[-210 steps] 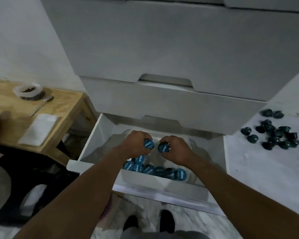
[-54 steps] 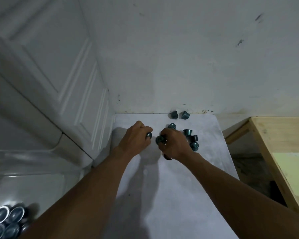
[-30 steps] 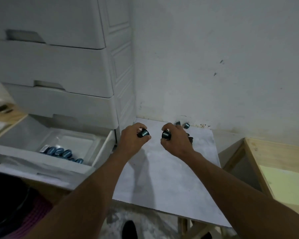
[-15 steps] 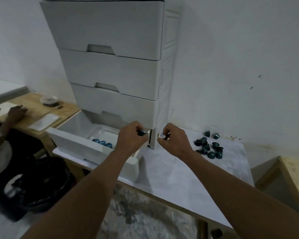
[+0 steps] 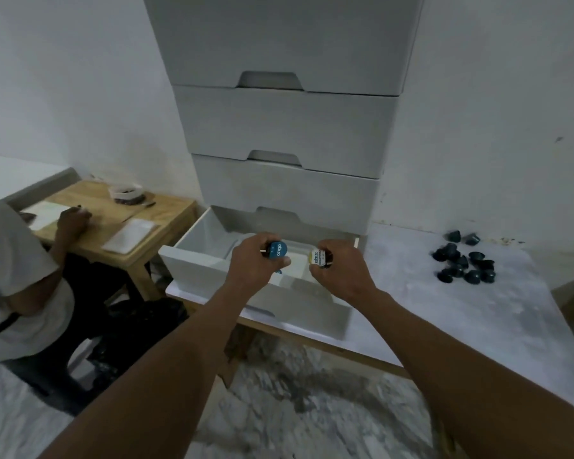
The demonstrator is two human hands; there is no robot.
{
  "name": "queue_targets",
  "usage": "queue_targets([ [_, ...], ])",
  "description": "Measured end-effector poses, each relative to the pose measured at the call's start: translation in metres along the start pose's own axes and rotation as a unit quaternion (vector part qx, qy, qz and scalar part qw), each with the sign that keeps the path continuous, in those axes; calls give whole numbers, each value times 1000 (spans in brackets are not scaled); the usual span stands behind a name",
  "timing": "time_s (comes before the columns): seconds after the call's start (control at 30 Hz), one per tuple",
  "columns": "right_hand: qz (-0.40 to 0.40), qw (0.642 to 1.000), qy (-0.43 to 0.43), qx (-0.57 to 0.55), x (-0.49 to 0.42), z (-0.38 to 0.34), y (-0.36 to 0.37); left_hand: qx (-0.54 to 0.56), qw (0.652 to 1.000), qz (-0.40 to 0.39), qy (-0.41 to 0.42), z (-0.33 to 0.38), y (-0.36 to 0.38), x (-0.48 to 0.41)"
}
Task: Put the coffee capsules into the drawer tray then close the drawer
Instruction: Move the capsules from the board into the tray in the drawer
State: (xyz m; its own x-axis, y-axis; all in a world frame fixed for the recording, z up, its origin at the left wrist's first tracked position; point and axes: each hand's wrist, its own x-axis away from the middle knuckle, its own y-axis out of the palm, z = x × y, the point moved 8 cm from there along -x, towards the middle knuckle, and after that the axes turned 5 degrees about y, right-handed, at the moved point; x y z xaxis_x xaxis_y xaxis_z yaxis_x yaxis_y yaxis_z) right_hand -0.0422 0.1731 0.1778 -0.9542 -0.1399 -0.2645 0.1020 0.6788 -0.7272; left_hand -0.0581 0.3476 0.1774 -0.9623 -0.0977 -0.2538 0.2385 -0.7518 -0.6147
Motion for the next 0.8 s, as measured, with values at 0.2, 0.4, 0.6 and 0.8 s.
queue_targets([
  [0.2,-18,999,24,15,-7,2,26,12,999,-33,4,-23,2,-16],
  [0.4,-36,998,36,24,-45,14,45,35,998,-57,-5,-35,11,-49],
  [0.6,-74,995,70,19,-76,44,81,21,994,-104,-19,-62,35,-98],
  [0.8,-140,985,99,34,-95,81,115,-9,984,-172,-46,-94,74,-125],
])
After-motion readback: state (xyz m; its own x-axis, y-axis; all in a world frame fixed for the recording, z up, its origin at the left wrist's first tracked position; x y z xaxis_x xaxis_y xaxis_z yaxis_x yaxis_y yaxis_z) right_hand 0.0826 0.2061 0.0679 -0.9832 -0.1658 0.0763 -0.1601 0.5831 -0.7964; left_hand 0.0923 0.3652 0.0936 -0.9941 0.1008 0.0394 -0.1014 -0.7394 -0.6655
